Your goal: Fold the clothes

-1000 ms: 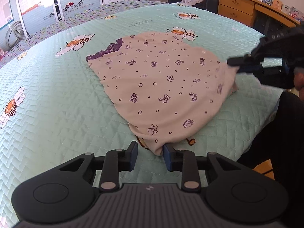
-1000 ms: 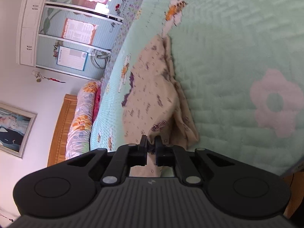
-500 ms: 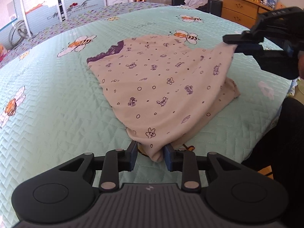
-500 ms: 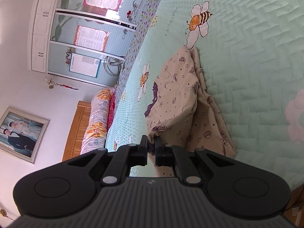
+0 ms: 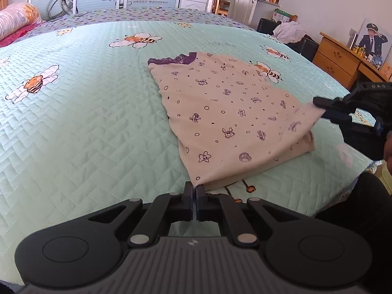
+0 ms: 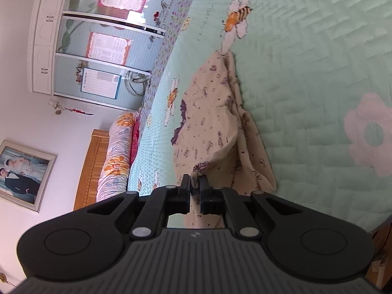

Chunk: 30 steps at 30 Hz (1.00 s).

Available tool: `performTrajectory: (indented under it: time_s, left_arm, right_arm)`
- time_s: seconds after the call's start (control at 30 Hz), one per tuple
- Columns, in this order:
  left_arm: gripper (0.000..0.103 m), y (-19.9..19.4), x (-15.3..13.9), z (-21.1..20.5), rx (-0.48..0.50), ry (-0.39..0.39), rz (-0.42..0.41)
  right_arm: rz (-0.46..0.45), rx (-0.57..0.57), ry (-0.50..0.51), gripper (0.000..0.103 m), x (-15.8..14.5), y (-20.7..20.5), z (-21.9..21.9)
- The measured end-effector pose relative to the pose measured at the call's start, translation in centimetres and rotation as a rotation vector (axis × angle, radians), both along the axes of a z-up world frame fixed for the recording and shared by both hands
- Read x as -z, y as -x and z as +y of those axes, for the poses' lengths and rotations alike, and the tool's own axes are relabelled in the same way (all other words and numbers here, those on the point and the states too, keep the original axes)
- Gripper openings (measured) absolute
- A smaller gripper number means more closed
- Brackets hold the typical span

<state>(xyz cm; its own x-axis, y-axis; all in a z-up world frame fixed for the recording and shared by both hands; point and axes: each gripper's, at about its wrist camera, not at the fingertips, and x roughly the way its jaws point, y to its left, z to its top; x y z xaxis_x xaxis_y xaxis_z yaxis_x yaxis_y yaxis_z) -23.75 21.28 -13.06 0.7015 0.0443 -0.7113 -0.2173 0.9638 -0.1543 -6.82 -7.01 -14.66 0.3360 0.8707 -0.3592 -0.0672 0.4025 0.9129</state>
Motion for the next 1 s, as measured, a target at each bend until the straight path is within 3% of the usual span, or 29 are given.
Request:
performTrajectory:
  time_s: [0.13, 0.37, 0.4, 0.43, 0.47, 0.53, 0.67, 0.8, 0.9, 0.93, 1.0]
  left_arm:
    - [0.004, 0.7, -0.5, -0.6, 0.039, -0.017, 0.007]
    - [0.005, 1.7, -2.3, -0.7, 0.061, -0.052, -0.04]
    - [0.005, 1.7, -2.6, -0.8, 0.067, -0.061, -0.053]
    - [0.005, 1.6, -2.9, -0.9, 0.072, -0.07, -0.061]
    - [0.005, 1.4, -3.0, -1.0, 0.078, -0.078, -0.064]
    - [0.005, 1.1, -3.1, -1.2, 0.09, -0.095, -0.068]
    - [0.007, 0.4, -2.7, -2.3, 0.145, -0.147, -0.052]
    - [0.012, 0.0, -2.2, -2.7, 0.157, -0.183, -0.04]
    - [0.015, -0.2, -2.4, -2.4, 0.155, -0.18, -0.06]
    - [0.019, -0.5, -2.3, -2.1, 0.146, -0.163, -0.062]
    - [0.022, -1.1, -1.9, -1.2, 0.102, -0.096, -0.053]
  right_arm:
    - [-0.008, -0.004, 0.052, 0.006, -0.4, -0.1, -0.5]
    - [0.089, -0.022, 0.16, 0.01, 4.2, 1.1, -1.5]
    - [0.09, -0.022, 0.153, 0.012, 4.2, 1.2, -1.7]
    - [0.08, -0.024, 0.15, 0.022, 3.9, 1.4, -1.9]
    - [0.051, -0.024, 0.16, 0.035, 3.2, 1.6, -2.0]
    - [-0.042, -0.03, 0.223, 0.049, 1.7, 2.3, -2.1]
    - [-0.344, -0.139, 0.516, 0.053, -1.2, 4.6, -0.2]
    - [-0.495, -0.191, 0.641, 0.054, -1.8, 6.0, 1.9]
    - [-0.452, -0.143, 0.558, 0.062, -1.8, 4.8, 2.0]
    - [-0.421, -0.124, 0.535, 0.068, -1.6, 4.1, 2.0]
    - [-0.358, -0.09, 0.507, 0.069, -0.9, 2.7, 2.1]
